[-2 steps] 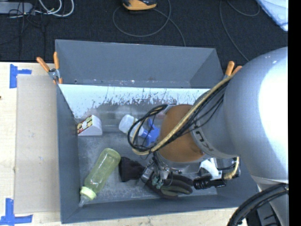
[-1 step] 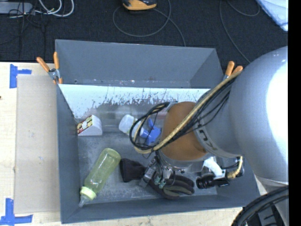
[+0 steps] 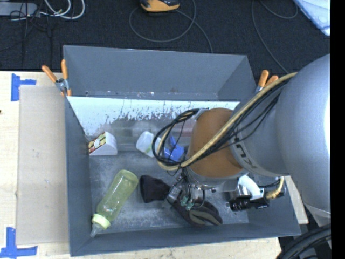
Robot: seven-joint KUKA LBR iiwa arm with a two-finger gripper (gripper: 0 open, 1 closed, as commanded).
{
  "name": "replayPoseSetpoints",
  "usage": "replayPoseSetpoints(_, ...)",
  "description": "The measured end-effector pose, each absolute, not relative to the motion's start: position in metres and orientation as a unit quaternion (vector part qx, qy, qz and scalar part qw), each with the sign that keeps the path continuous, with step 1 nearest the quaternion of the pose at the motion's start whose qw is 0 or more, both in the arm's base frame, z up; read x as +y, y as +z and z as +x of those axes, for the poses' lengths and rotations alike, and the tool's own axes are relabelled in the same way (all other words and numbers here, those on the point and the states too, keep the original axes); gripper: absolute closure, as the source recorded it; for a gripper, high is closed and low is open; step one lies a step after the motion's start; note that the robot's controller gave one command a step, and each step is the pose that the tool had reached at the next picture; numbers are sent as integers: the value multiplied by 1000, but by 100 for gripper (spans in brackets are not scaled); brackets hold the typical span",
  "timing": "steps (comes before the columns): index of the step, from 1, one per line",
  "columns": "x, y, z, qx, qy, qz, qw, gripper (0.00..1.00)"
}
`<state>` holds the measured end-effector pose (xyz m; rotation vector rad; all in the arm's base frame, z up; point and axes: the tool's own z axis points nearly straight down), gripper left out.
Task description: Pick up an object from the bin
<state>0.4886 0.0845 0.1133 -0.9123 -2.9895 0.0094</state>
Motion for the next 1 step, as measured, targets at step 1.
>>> replayPoseSetpoints(1, 85, 135, 490, -957, 2, -292, 6, 100)
